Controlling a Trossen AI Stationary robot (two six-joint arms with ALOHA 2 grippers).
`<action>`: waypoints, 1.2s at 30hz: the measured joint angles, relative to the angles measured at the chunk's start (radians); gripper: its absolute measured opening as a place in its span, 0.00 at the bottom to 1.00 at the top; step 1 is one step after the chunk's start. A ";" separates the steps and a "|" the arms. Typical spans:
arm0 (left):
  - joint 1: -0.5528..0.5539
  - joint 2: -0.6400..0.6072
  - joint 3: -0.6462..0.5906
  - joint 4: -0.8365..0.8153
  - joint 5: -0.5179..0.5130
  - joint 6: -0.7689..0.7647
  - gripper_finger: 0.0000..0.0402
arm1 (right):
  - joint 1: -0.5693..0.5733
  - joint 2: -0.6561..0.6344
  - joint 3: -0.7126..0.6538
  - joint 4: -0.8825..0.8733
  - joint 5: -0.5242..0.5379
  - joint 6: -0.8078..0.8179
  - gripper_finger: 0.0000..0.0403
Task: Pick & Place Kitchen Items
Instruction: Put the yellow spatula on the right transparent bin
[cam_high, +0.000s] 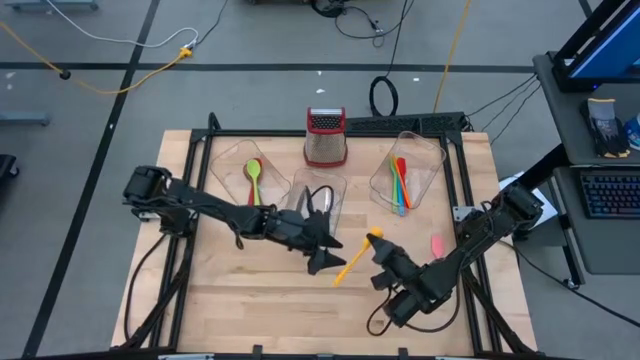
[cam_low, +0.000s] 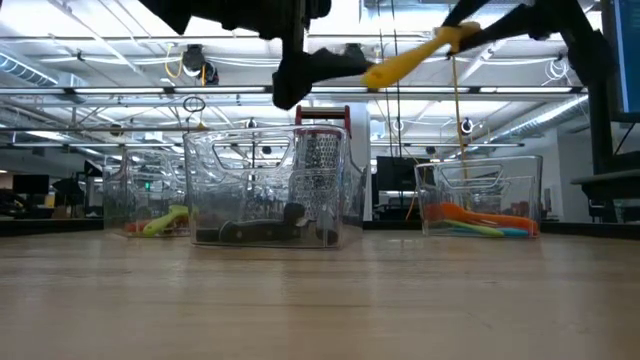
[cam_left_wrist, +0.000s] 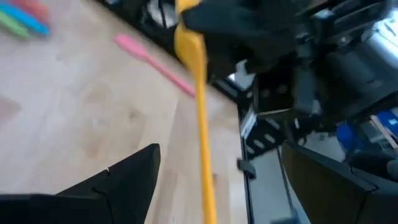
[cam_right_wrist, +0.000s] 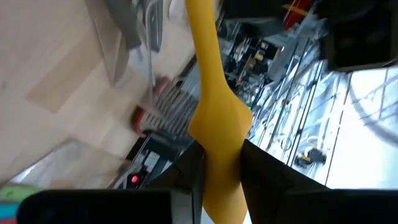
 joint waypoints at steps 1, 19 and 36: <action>0.000 0.006 0.000 -0.005 0.011 -0.008 0.85 | -0.001 0.000 0.000 0.050 0.000 -0.052 0.17; -0.062 0.036 0.000 -0.003 0.060 -0.007 0.85 | -0.041 -0.026 0.000 0.701 -0.090 -0.691 0.17; -0.066 0.036 0.000 -0.034 0.119 0.075 0.07 | -0.086 -0.025 -0.001 0.823 -0.163 -0.775 0.17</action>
